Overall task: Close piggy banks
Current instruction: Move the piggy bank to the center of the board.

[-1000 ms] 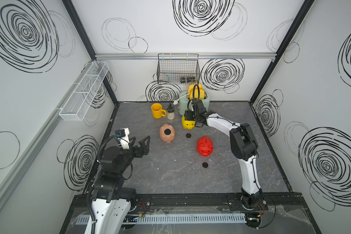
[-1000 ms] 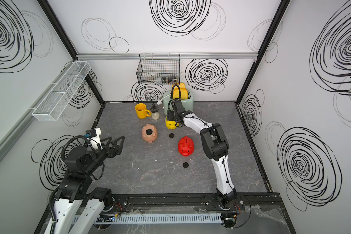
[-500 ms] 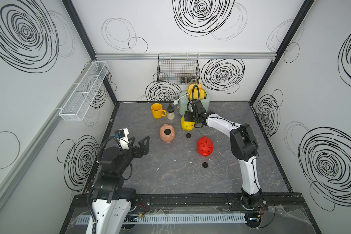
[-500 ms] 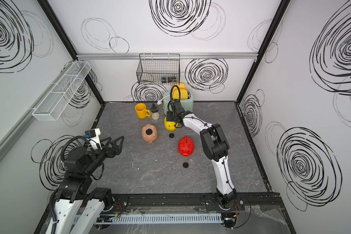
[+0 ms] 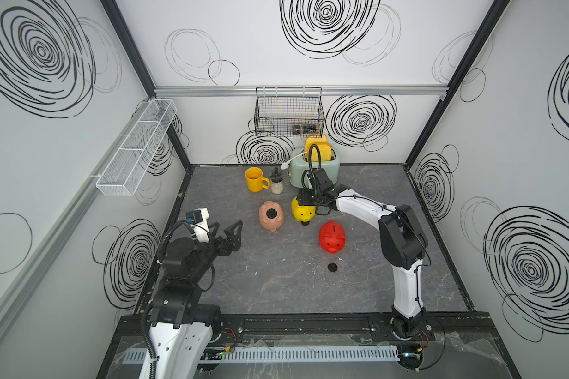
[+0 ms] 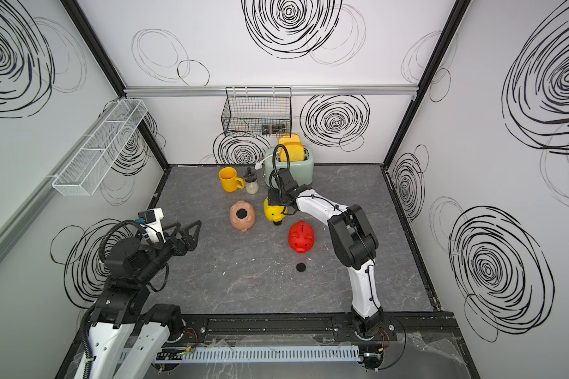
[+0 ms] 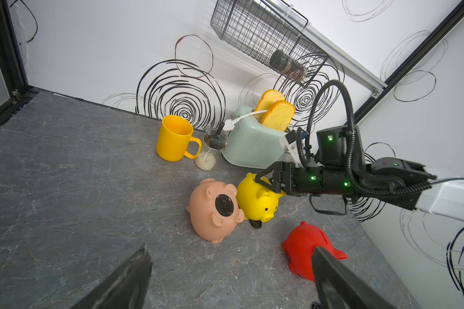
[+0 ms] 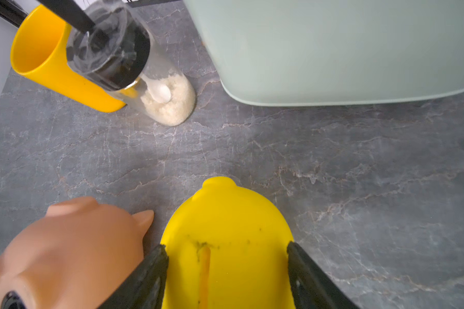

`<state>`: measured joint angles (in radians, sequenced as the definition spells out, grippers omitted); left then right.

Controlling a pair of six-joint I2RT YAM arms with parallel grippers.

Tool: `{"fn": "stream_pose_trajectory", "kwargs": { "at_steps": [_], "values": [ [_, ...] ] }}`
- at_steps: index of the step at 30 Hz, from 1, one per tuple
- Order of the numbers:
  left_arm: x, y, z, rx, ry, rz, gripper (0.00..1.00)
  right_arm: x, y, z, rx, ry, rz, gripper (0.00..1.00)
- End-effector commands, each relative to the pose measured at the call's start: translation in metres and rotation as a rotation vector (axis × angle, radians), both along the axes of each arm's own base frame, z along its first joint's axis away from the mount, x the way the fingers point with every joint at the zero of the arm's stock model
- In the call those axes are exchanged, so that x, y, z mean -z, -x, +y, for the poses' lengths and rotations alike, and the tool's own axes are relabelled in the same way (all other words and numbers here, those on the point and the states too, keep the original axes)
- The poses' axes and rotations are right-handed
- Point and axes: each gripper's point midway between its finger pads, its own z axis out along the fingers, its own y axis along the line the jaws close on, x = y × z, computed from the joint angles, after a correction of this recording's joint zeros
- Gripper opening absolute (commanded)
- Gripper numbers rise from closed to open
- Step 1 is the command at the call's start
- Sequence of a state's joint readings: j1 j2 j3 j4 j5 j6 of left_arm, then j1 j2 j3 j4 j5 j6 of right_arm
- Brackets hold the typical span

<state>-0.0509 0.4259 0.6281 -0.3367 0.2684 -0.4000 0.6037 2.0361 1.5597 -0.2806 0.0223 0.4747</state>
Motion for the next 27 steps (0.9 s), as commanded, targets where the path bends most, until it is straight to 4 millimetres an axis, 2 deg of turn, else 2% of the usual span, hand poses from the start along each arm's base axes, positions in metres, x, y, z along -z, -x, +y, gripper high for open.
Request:
{"fn": "stream_pose_trajectory", "kwargs": {
  "at_steps": [1,10,20,27],
  "values": [
    [-0.008,0.0,-0.002,0.01,-0.01,-0.042,0.96,0.027,0.038,-0.01,-0.029,0.073,0.136,0.71],
    [-0.007,0.0,-0.003,0.013,-0.01,-0.039,0.96,0.037,0.069,-0.006,-0.057,0.088,0.192,0.7],
    [-0.007,0.001,-0.005,0.022,-0.011,-0.039,0.96,0.036,0.122,0.003,-0.069,0.05,0.254,0.7],
    [-0.006,0.002,-0.008,0.029,-0.013,-0.032,0.96,0.033,0.158,0.0,-0.072,0.037,0.274,0.69]
  ]
}}
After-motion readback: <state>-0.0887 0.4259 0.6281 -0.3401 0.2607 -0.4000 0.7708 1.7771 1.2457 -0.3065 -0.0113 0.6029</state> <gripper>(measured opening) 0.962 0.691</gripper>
